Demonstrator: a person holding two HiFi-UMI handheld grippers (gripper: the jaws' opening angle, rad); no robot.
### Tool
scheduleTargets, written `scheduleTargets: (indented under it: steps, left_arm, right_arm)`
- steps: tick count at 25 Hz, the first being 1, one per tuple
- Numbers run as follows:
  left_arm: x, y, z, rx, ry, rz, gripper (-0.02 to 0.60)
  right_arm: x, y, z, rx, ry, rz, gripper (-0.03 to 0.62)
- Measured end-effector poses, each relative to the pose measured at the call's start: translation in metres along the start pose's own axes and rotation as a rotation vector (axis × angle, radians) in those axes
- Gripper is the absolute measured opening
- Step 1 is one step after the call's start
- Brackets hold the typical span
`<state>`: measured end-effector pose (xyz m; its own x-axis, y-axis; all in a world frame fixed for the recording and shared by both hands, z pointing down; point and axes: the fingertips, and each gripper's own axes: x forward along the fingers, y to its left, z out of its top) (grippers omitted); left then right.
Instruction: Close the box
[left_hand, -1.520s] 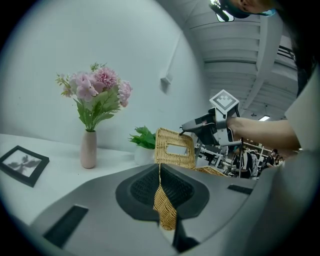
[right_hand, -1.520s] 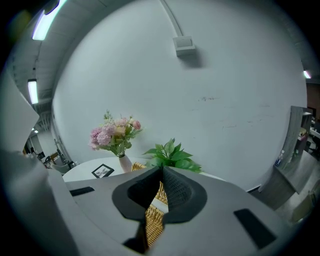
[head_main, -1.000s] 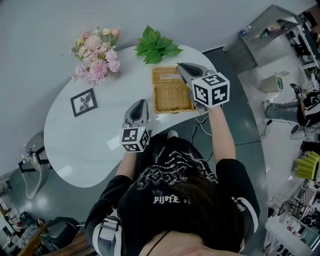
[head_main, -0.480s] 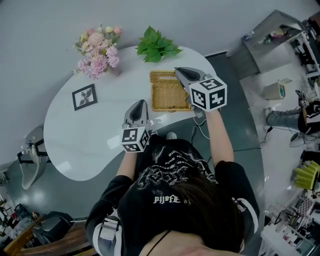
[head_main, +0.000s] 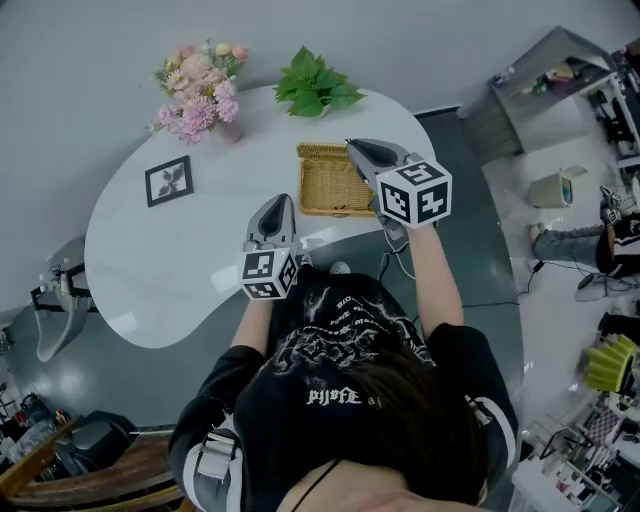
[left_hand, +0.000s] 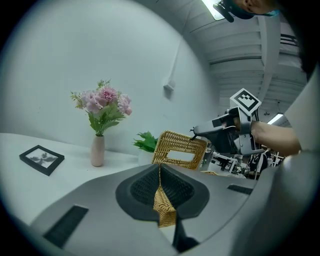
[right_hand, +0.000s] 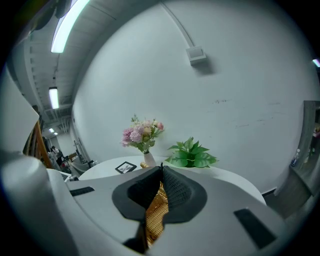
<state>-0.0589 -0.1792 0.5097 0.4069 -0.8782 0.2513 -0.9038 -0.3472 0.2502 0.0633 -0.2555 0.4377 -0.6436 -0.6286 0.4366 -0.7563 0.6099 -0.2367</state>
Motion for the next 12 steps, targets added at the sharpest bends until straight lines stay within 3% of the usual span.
scheduleTargets:
  steps: [12]
  left_arm:
    - [-0.014,-0.003,-0.004,0.01,-0.014,0.039,0.025]
  right_arm:
    - [-0.01,0.015,-0.021,0.011,0.01,0.049,0.041]
